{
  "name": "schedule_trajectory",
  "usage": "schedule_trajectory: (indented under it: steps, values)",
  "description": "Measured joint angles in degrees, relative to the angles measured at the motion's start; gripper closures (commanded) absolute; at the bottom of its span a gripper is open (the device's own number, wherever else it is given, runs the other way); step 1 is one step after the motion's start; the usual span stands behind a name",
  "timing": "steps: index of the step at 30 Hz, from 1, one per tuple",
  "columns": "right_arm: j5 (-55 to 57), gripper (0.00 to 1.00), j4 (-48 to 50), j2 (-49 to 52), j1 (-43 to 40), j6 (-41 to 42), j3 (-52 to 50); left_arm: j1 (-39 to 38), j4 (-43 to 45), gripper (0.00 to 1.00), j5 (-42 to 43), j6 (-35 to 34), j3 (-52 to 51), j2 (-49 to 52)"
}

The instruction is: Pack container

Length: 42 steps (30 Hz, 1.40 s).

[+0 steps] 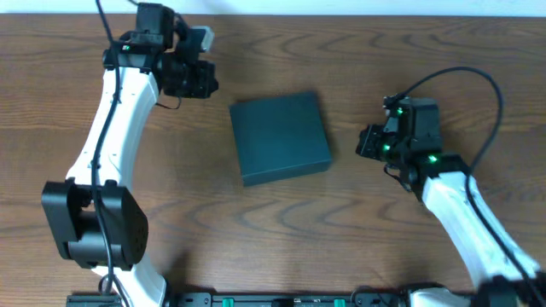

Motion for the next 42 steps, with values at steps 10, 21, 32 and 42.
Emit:
schedule_trajectory:
  steps: [10,21,32,42]
  values:
    - [-10.6,0.98,9.3,15.4,0.0,-0.2,-0.2,0.2,14.1,0.94,-0.9,-15.5,-20.4,2.9]
    - [-17.6,0.98,9.4,15.4,3.7,-0.2,-0.3,-3.6,26.5,0.94,3.3,-18.8,-21.5,3.7]
    - [-18.4,0.98,5.8,15.4,4.8,-0.3,-0.3,-4.0,27.8,0.94,4.2,-19.2,-21.5,5.1]
    - [-13.1,0.98,-4.7,15.7,-4.5,-9.2,16.4,-1.3,16.6,0.94,-2.5,-14.6,-12.2,2.3]
